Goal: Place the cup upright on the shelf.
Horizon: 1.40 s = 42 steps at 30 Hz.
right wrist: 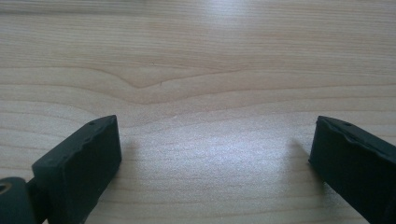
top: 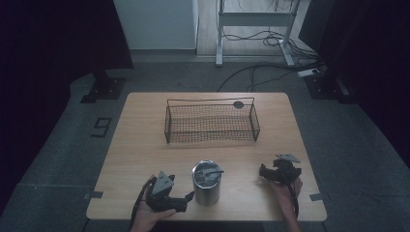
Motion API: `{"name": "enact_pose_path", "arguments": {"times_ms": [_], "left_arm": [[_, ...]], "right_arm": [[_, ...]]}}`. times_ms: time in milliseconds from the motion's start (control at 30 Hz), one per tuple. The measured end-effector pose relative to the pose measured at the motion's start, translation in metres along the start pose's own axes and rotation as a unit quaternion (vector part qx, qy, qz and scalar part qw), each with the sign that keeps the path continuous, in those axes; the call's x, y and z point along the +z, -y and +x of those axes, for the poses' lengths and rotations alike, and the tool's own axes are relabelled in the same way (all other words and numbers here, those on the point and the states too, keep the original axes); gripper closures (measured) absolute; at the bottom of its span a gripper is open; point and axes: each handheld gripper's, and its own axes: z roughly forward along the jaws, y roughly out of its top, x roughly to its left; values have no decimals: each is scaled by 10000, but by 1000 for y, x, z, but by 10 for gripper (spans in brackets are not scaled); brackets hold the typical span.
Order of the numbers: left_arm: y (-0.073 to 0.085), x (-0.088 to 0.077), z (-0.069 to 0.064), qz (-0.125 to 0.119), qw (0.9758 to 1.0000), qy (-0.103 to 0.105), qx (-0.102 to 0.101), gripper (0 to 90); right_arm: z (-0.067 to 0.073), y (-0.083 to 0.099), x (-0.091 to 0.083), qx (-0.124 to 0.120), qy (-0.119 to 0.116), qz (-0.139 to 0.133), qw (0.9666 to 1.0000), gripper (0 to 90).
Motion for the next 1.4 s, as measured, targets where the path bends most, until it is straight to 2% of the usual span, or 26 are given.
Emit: {"name": "enact_pose_path", "arguments": {"times_ms": [233,767,900,1233,1400], "left_arm": [[0,7,-5,88,9999,64,54,69],[-2,13,-17,109,9994,241,214,51],[-2,15,-21,32,9994,227,242,51],[-5,22,-26,66,9992,238,325,32],[-10,26,-24,43,9987,395,324,16]], "right_arm": [[0,0,0,2,-3,0,10000,20],[0,0,0,1,-3,0,10000,20],[0,0,0,1,-2,-1,10000,19],[0,0,0,0,-2,-1,10000,19],[0,0,0,-1,-2,0,10000,19]]}}
